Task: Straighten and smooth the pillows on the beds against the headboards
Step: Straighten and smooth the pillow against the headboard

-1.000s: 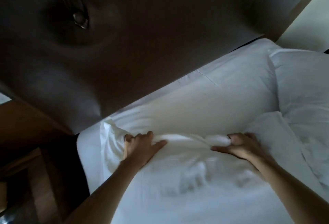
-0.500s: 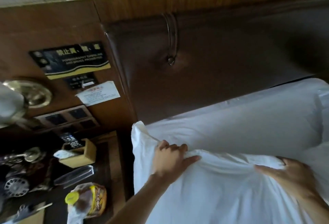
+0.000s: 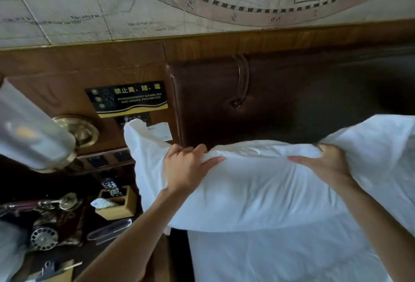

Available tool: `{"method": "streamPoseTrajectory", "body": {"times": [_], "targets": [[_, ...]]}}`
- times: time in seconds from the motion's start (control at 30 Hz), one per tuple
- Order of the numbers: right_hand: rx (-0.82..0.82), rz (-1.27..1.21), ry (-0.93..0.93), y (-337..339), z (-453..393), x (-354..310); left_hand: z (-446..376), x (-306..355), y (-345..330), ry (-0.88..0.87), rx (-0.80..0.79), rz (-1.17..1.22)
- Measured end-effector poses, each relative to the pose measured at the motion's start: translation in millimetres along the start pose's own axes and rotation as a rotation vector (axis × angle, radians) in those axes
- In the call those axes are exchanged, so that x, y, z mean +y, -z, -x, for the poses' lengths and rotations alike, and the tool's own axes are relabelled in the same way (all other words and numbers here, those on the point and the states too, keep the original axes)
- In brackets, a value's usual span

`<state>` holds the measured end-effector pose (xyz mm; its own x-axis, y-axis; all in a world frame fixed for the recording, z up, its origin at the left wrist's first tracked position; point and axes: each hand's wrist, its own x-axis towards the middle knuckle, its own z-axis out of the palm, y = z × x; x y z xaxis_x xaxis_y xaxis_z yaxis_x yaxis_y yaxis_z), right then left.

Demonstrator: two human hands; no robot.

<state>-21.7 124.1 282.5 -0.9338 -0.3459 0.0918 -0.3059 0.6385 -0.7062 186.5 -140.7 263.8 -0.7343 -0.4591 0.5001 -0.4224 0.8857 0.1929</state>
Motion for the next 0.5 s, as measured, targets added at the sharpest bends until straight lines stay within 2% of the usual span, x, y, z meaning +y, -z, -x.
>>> {"method": "streamPoseTrajectory", "body": {"times": [0.17,0.33,0.43,0.5], "targets": [[0.039,0.022,0.128,-57,-50,-26,-16,-50,-1,0.088,0.039,-0.055],[0.134,0.063,0.310,-120,-57,-41,-14,-94,-19,0.139,0.053,-0.127],[0.114,0.080,0.355,-153,-60,-26,-10,-117,-40,0.094,-0.026,-0.129],[0.061,0.152,0.304,-164,-67,-7,-7,-127,-54,0.031,-0.083,-0.152]]}}
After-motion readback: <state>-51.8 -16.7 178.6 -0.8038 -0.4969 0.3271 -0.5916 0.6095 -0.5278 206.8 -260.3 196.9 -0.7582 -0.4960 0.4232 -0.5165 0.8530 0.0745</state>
